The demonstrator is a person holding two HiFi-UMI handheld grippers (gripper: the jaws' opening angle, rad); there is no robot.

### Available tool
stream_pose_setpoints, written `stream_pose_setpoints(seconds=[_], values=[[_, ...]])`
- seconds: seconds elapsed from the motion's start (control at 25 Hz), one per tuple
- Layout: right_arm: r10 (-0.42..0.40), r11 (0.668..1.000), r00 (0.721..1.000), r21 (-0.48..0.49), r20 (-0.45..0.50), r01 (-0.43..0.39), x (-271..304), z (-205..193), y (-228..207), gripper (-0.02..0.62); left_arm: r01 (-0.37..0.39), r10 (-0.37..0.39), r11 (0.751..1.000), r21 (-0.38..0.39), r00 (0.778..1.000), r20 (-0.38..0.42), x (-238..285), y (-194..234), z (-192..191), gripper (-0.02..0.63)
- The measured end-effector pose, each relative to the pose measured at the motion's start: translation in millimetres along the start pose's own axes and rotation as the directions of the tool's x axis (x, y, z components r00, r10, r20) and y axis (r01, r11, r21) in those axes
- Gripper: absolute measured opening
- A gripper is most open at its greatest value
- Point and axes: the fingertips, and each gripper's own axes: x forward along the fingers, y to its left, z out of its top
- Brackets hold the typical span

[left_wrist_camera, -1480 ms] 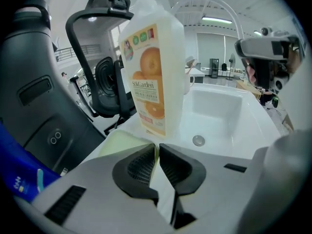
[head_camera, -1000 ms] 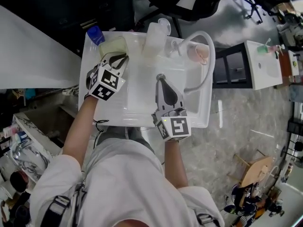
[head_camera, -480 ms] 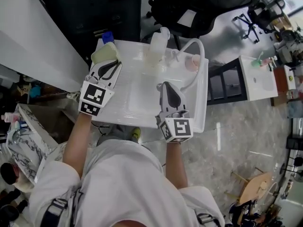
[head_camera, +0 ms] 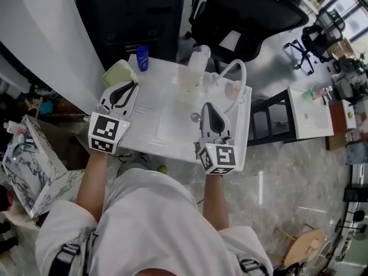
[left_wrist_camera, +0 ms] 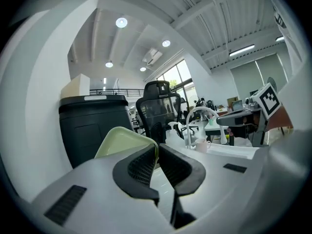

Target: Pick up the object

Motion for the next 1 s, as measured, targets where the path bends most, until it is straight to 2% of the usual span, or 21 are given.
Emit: stream_pose_setpoints(seconds=[0.32, 1.0], values=[[0.002, 1.000, 1.000, -0.008, 0.020, -0.002, -4.8, 7.1, 2.3, 0.006, -0.052, 0.053, 0.998, -0.033, 0.997, 0.047, -25.1, 9.8, 7.3, 0.041], [-0.010, 1.000, 1.000, -0.019, 0.020, 0.010, -7.4, 4.3, -5.2, 0.005, -0.055, 0.057, 0.998, -0.032, 0.997, 0.054, -26.3, 7.8, 1.1, 0.041]])
